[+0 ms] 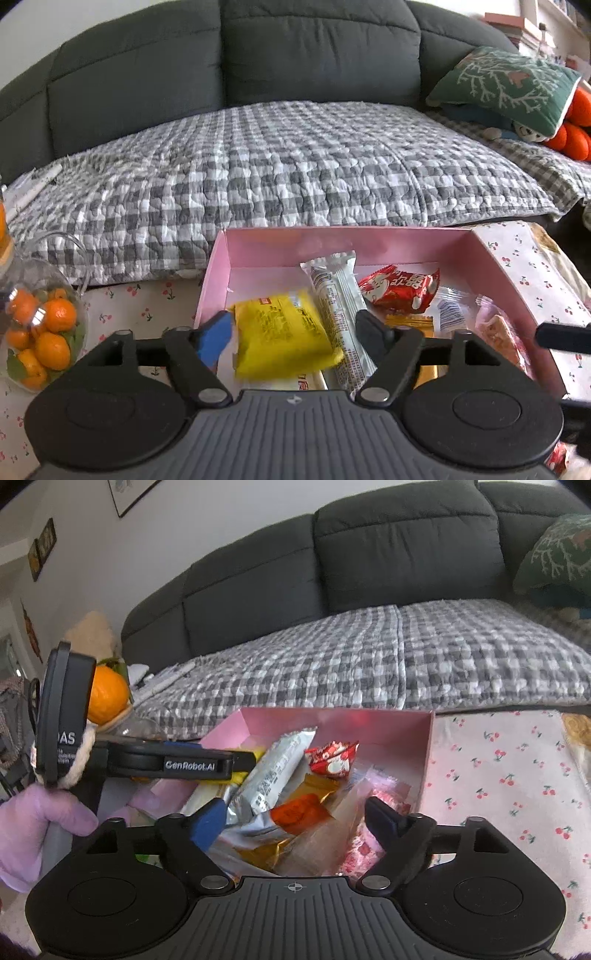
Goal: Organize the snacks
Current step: 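Carry both packets into the pink box and open both tools, then withdraw both tools from the pink box toward the remaining snacks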
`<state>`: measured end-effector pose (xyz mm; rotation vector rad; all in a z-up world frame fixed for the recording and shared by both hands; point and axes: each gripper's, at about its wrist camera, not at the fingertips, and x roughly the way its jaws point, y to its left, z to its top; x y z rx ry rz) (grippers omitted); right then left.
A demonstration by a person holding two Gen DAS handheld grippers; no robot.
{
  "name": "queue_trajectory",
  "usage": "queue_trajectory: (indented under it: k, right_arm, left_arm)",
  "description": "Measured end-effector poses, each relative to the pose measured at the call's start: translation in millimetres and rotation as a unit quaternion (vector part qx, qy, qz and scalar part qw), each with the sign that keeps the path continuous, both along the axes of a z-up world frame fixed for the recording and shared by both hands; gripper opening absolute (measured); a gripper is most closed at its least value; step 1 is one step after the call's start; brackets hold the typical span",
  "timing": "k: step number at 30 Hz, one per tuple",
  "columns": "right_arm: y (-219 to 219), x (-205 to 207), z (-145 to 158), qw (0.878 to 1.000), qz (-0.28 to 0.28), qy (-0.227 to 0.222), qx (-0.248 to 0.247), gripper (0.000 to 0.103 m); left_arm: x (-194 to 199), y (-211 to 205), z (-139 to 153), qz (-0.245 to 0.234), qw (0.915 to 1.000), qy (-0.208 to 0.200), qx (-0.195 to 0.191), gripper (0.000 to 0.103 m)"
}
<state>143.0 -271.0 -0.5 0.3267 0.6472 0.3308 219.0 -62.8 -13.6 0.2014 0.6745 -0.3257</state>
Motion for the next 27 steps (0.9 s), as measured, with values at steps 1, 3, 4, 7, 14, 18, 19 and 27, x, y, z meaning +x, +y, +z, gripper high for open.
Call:
queue_trajectory:
  k: [1,3,4,7,14,18,19,27]
  right_arm:
    - [-2,-2,2,1.000,-0.003,-0.002,0.001,0.087]
    - [-7,-5,6,1.000,-0.008,-0.001,0.003,0.088]
    - [-9,-7,8,1.000,-0.008,-0.003,0.004,0.088]
    - [-12,-12,10,1.000,-0.012,-0.001,0.002,0.091]
    - [-8,-31,16,0.999,-0.010,0.023,-0.040,0.092]
    - [-5,-44,19,0.999,-0.003,0.026,-0.043,0.096]
    - [-4,-48,20,0.999,0.001,0.025,-0.044,0.096]
    - [1,-72,25,0.999,0.007,0.010,-0.046,0.099]
  left_arm:
    - [-1,0,1,-0.001,1.0000,-0.002,0.001,0.079]
    - [-4,0,3,0.001,1.0000,-0.004,0.002,0.082]
    - [-6,0,3,0.001,1.0000,-0.005,0.001,0.084]
    - [-12,2,5,0.000,1.0000,-0.004,-0.003,0.088]
    - [-38,8,16,-0.007,0.9999,-0.011,-0.003,0.097]
    - [-53,16,19,0.000,1.0000,-0.007,-0.002,0.098]
    - [-57,19,20,0.002,1.0000,-0.007,-0.001,0.098]
    - [-90,38,24,0.029,0.9996,0.001,0.004,0.102]
